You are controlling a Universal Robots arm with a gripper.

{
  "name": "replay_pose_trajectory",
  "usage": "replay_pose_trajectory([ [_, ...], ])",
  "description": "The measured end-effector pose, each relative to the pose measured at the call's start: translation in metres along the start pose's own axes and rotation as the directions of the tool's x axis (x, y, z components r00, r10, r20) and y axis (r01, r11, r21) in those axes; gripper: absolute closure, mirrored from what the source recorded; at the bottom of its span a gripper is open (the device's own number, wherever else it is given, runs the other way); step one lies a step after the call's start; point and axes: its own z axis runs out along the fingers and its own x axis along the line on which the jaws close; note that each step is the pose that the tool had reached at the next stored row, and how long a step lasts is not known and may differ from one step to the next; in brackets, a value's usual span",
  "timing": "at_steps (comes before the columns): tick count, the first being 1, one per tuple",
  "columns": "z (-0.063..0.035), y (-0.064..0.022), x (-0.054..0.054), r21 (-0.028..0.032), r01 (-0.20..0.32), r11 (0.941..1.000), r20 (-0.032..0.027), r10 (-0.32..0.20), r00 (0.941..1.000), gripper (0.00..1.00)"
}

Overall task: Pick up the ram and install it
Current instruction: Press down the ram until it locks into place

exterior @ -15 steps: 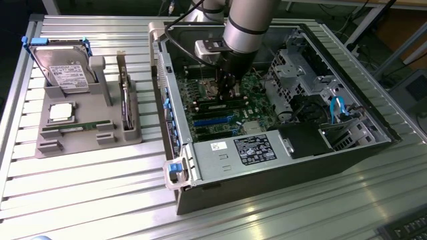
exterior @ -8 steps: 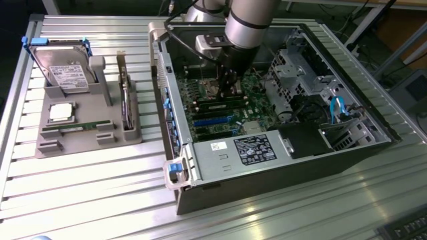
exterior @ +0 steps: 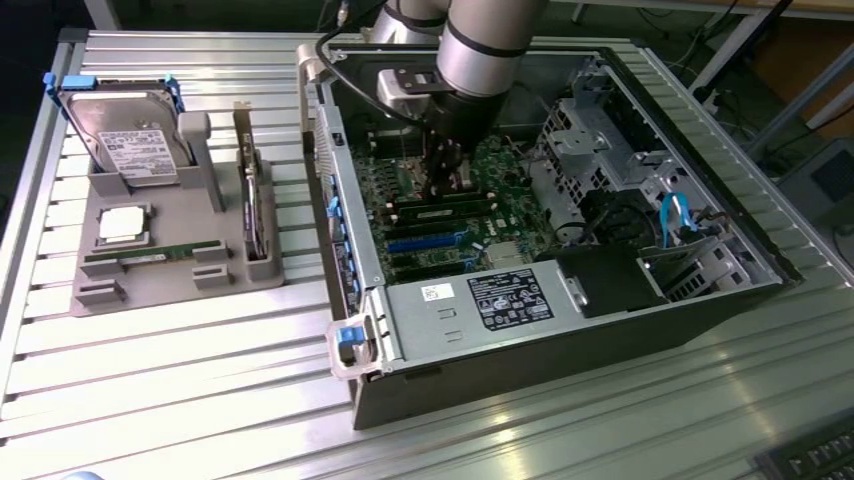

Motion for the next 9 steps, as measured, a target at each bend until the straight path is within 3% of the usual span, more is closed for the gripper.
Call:
replay_pose_trajectory([
  [9,0.0087,0.0025,-0.0001,-0.0001,0.000,1.0000,-0.0042,0.000,1.0000,0.89],
])
